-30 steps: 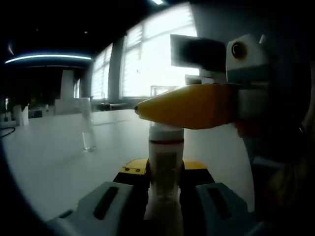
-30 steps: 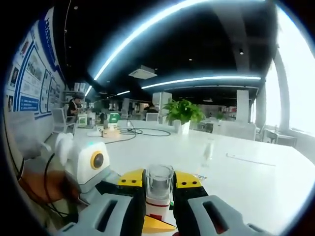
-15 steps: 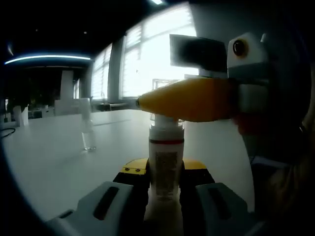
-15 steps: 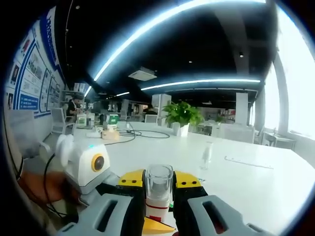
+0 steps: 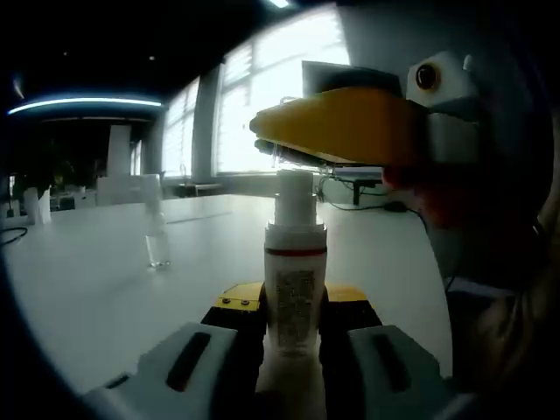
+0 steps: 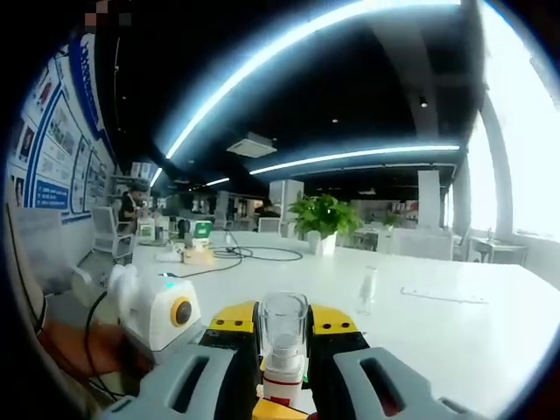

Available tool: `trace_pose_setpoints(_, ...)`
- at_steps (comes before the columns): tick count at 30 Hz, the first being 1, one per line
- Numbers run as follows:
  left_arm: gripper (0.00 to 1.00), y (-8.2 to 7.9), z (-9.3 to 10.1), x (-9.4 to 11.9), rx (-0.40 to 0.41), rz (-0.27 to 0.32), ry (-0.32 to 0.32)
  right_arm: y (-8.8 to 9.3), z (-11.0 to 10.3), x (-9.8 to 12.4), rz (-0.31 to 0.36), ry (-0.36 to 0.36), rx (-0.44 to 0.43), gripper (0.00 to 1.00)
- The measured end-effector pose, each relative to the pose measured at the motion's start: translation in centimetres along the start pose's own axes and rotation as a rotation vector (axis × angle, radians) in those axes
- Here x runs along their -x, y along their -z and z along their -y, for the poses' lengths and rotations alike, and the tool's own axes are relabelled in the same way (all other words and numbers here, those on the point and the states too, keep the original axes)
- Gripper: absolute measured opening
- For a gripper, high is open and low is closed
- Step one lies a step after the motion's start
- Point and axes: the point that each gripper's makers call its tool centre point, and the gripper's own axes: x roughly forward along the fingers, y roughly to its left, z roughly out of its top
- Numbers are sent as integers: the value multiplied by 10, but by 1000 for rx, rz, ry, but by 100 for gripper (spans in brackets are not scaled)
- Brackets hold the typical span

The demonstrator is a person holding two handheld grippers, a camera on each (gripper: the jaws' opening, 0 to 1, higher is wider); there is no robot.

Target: Clamp pump bottle remove cover press pump head put on cover

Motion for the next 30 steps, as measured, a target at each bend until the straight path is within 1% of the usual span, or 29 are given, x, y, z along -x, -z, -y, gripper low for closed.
trace_pose_setpoints(4, 14, 0, 0, 0, -3, 0, 0, -5, 1, 1, 19, -3, -4, 16)
trace_pose_setpoints(10, 14, 0, -1, 0, -2, 0, 0, -10, 6, 4, 34, 14, 6, 16)
trace_pose_setpoints(16, 14, 0, -1, 0, -1, 0, -2, -16, 18, 6, 47, 44, 22, 16)
trace_pose_setpoints(23, 14, 0, 0, 0, -1, 0, -1, -17, 36, 9, 47, 85, 26, 16)
trace_pose_setpoints(30, 14, 0, 0, 1, -1, 0, -1, -18, 47, 12, 49, 114, 29, 16)
